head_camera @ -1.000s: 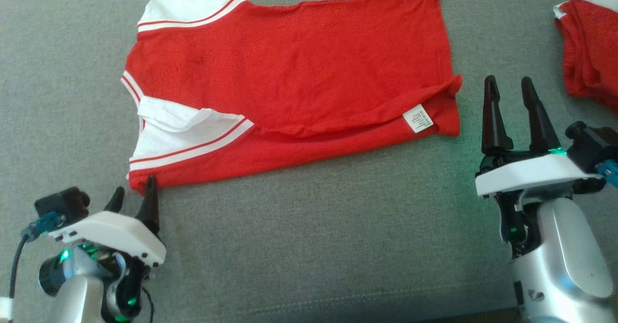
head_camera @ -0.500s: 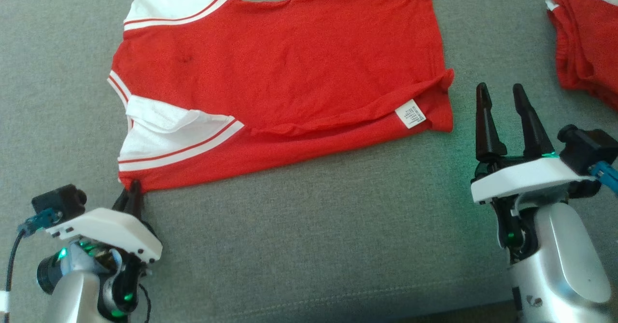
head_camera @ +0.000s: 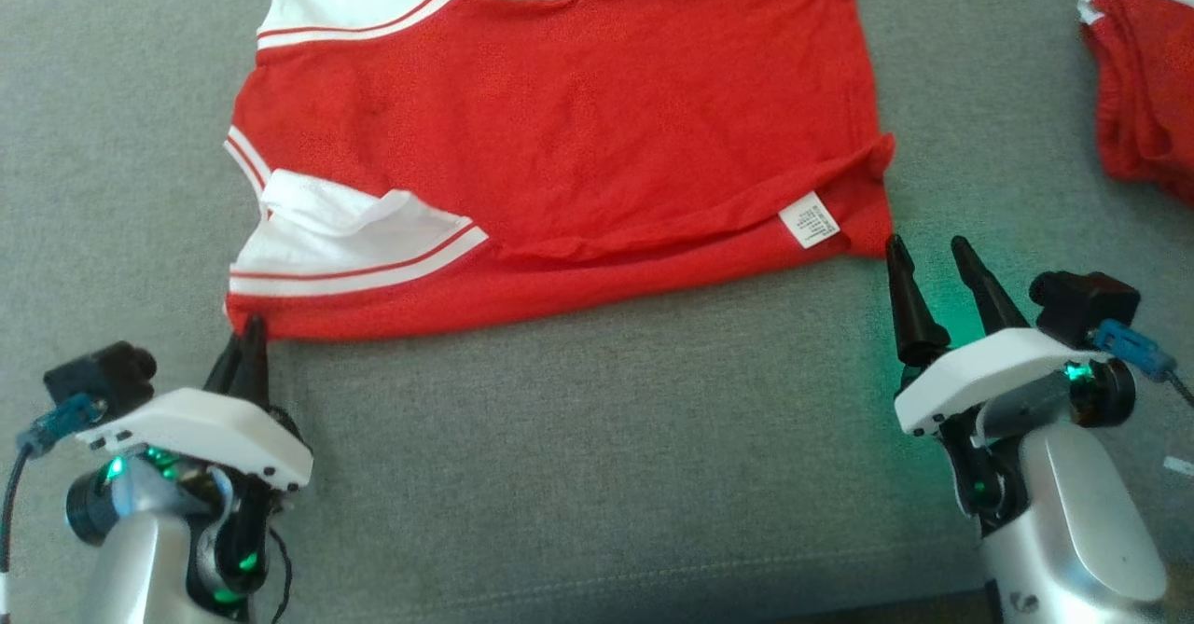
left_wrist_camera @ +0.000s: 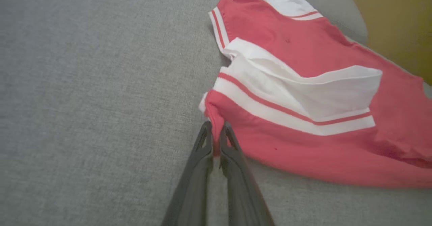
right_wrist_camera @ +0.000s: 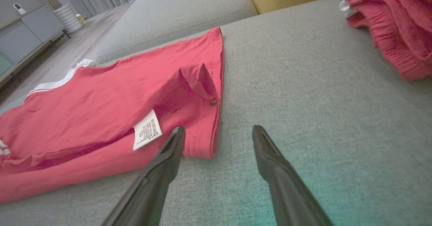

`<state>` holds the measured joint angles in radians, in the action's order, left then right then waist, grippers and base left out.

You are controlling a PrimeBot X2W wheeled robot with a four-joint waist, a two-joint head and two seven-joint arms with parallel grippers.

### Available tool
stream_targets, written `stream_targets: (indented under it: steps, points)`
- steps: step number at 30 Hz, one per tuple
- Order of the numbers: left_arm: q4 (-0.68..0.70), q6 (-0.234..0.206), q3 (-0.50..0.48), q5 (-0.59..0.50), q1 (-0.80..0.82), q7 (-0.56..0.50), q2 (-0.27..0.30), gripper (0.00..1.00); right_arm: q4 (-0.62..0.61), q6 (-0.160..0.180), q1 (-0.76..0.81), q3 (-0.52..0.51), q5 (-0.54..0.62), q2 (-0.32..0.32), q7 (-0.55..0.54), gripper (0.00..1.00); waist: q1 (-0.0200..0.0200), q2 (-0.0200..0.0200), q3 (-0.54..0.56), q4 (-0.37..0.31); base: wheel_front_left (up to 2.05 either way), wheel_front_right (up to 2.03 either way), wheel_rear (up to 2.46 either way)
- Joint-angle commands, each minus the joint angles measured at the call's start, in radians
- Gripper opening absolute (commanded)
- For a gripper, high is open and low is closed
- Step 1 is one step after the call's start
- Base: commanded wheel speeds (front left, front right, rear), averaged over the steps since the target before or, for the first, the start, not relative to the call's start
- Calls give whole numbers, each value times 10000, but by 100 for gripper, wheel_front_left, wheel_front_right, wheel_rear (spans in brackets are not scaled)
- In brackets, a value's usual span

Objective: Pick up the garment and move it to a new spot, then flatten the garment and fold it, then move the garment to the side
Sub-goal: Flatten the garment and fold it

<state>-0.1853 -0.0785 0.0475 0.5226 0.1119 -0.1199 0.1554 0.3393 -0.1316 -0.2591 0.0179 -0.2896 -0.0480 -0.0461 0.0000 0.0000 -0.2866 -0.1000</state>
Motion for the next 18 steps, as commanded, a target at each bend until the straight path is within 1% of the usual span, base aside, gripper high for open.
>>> stream_targets:
  steps: [1, 7, 12, 13, 14, 15, 17, 18]
  points:
    - [555, -22, -381, 27, 323, 172, 203, 0, -150, 9, -441, 156, -30, -22, -29, 100, 0, 0, -41, 69, 0, 0, 0]
    - [1043, -41, -225, -29, 371, 256, 131, 0, 958, 9, -1194, 197, -7, -22, -309, 100, 0, 0, -145, 288, 0, 0, 0]
    - [1158, -18, -95, -38, 422, 315, 69, 0, 2035, 9, -1703, 315, 236, -22, -546, 100, 0, 0, -194, 450, 0, 0, 0]
    - [1155, -9, -80, -38, 432, 348, 60, 0, 2199, 9, -1761, 355, 279, -22, -602, 94, 0, 0, -193, 477, 0, 0, 0]
    - [1153, -1, -68, -40, 438, 382, 55, 0, 2338, 9, -1803, 408, 274, -22, -671, 75, 0, 0, -188, 501, 0, 0, 0]
    - [1162, 18, -67, -36, 445, 471, 54, 0, 2544, 9, -1855, 528, 203, -22, -799, 42, 0, 0, -163, 526, 0, 0, 0]
    - [1174, 43, -91, -29, 462, 577, 74, 0, 2633, 9, -1870, 579, 150, -22, -849, 28, 0, 0, -123, 527, 0, 0, 0]
    - [1174, 43, -91, -29, 462, 577, 74, 0, 2633, 9, -1870, 579, 150, -22, -849, 28, 0, 0, -123, 527, 0, 0, 0]
